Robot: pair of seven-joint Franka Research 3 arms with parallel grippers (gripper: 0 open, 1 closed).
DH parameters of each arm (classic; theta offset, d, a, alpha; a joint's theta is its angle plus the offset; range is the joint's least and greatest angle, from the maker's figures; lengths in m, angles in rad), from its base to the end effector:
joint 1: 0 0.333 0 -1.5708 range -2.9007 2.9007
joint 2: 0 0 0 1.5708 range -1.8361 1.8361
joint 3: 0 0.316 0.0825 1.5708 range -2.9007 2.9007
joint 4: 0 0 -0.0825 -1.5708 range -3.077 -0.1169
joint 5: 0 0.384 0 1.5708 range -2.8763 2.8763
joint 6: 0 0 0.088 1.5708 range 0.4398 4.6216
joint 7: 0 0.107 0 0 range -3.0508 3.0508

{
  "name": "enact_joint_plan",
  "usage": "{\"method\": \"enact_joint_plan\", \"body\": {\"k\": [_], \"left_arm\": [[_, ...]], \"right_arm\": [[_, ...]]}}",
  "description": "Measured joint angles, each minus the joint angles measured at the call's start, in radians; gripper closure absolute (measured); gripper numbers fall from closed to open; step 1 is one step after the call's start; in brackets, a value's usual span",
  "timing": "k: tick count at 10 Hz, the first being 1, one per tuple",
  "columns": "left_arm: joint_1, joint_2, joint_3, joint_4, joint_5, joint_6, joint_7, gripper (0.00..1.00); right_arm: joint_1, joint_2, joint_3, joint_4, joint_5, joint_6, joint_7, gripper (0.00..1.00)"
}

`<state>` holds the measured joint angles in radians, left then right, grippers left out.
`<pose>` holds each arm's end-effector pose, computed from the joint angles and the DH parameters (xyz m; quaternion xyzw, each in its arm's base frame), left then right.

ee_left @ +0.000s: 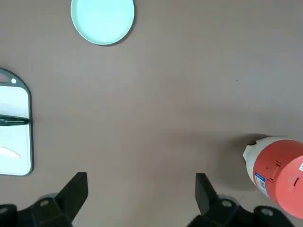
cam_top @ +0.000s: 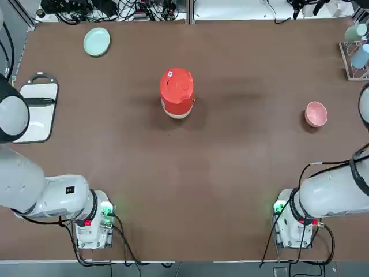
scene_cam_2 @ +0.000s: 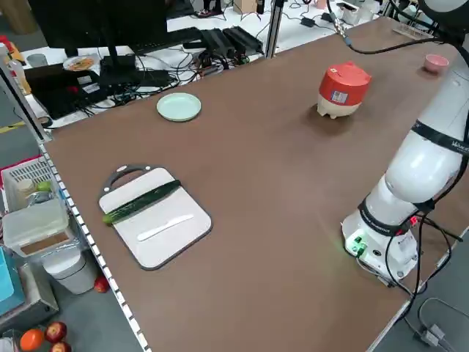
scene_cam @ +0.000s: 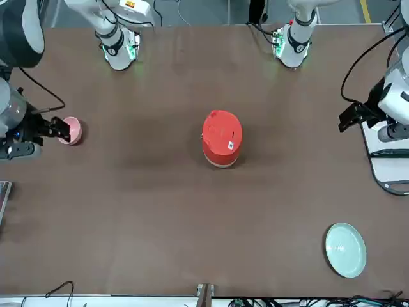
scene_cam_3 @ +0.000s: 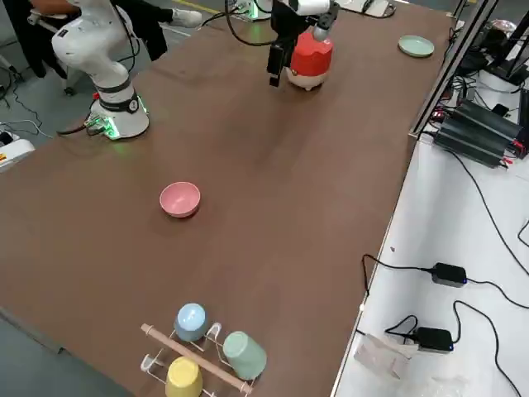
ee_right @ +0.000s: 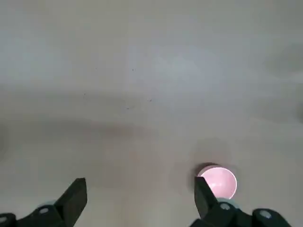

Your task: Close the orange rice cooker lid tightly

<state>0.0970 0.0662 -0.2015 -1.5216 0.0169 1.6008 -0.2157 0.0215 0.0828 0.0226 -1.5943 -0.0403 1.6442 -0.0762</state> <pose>0.5750 -0.0545 0.6137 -0.9984 -0.0556 -0.0074 0.0007 0.5830 0.0212 0.5726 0.9978 0.0619 -0.0167 0.0189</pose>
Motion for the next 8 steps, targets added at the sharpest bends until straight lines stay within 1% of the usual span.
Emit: {"method": "enact_joint_plan", "body": {"k": [1,3,8], "left_arm": [[0.000,0.000,0.000,0.000,0.000,0.000,0.000,0.00],[0.000,0.000,0.000,0.000,0.000,0.000,0.000,0.00],[0.000,0.000,0.001,0.005,0.000,0.000,0.000,0.00]], "right_arm": [[-0.004,-0.032,0.007,-0.021,-0.003,0.002,0.000,0.00],[-0.004,-0.071,-0.002,-0.026,-0.004,-0.016,0.000,0.00],[0.000,-0.078,-0.005,-0.026,0.005,-0.017,0.010,0.00]]}}
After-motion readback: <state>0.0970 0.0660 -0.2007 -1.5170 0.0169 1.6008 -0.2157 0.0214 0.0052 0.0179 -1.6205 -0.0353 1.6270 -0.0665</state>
